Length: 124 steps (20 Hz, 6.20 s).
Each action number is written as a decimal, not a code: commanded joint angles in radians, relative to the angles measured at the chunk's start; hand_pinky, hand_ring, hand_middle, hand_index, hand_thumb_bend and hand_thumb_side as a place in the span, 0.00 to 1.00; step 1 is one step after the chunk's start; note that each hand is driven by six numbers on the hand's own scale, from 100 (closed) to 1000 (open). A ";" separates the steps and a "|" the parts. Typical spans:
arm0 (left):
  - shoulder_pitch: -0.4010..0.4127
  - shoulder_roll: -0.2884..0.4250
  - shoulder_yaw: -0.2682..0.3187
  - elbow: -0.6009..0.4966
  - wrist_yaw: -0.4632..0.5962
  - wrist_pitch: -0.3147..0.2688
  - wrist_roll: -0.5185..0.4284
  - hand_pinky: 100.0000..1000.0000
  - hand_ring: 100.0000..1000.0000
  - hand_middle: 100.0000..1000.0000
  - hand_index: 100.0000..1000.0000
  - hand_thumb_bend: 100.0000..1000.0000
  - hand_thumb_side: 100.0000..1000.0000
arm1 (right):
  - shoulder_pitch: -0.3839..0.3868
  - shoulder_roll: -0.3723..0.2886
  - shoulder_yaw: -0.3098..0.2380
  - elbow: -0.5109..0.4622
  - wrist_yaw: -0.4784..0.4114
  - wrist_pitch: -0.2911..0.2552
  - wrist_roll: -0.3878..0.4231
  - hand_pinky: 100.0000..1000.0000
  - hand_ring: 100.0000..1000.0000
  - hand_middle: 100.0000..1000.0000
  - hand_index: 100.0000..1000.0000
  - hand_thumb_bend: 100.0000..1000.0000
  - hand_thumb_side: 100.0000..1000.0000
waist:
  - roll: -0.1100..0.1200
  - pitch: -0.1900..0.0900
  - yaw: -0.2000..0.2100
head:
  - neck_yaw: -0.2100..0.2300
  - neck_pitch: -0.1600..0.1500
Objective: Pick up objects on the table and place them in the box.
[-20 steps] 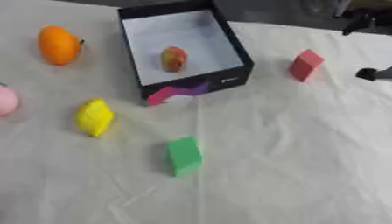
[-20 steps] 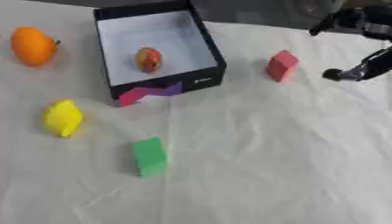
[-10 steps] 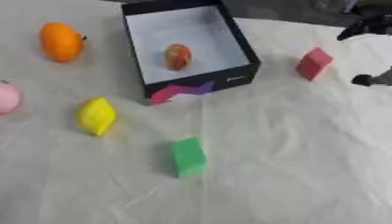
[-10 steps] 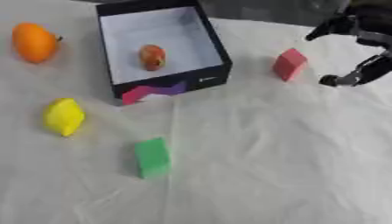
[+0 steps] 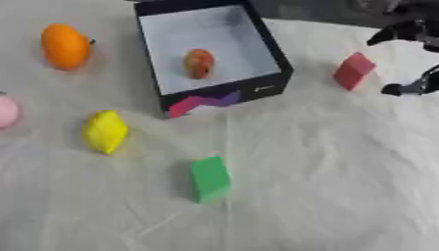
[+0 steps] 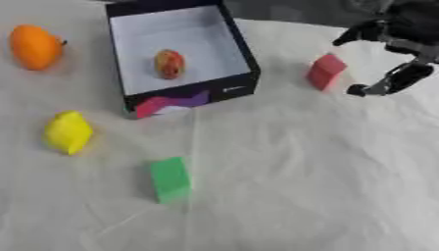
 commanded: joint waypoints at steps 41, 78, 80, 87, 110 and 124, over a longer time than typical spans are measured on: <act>-0.022 0.000 0.004 -0.028 -0.019 0.002 -0.003 0.85 0.72 0.55 0.68 0.00 0.85 | -0.057 0.011 -0.065 0.119 0.129 0.016 -0.065 0.83 0.84 0.78 0.89 0.24 0.36 | -0.036 0.068 0.044 | -0.037 -0.077; 0.012 0.003 0.005 -0.018 -0.018 0.002 -0.009 0.86 0.71 0.55 0.69 0.00 0.84 | -0.207 0.024 -0.047 0.078 -0.115 0.082 -0.043 0.68 0.67 0.62 0.78 0.05 0.08 | -0.019 0.015 0.005 | -0.028 -0.008; 0.014 0.005 0.002 -0.017 -0.015 0.002 -0.013 0.86 0.71 0.55 0.69 0.00 0.84 | -0.263 0.048 -0.027 0.066 -0.132 0.095 -0.010 0.68 0.67 0.61 0.78 0.05 0.06 | -0.016 0.002 0.004 | -0.028 0.001; 0.007 0.001 -0.011 -0.011 -0.001 0.005 -0.027 0.86 0.71 0.55 0.68 0.00 0.83 | -0.465 0.202 0.041 0.071 -0.164 0.135 0.118 0.68 0.67 0.61 0.78 0.07 0.03 | -0.011 -0.033 0.019 | -0.032 0.017; -0.037 -0.023 -0.031 -0.007 0.014 0.013 -0.053 0.87 0.71 0.55 0.68 0.00 0.84 | -0.545 0.417 0.068 0.167 0.125 0.156 0.080 0.67 0.66 0.61 0.77 0.04 0.11 | -0.029 -0.016 0.091 | -0.093 0.009; -0.044 -0.032 -0.031 -0.003 0.013 0.015 -0.052 0.87 0.71 0.55 0.68 0.00 0.85 | -0.520 0.451 0.081 0.186 0.219 0.113 0.078 0.72 0.72 0.67 0.80 0.11 0.20 | -0.040 -0.007 0.099 | -0.099 0.012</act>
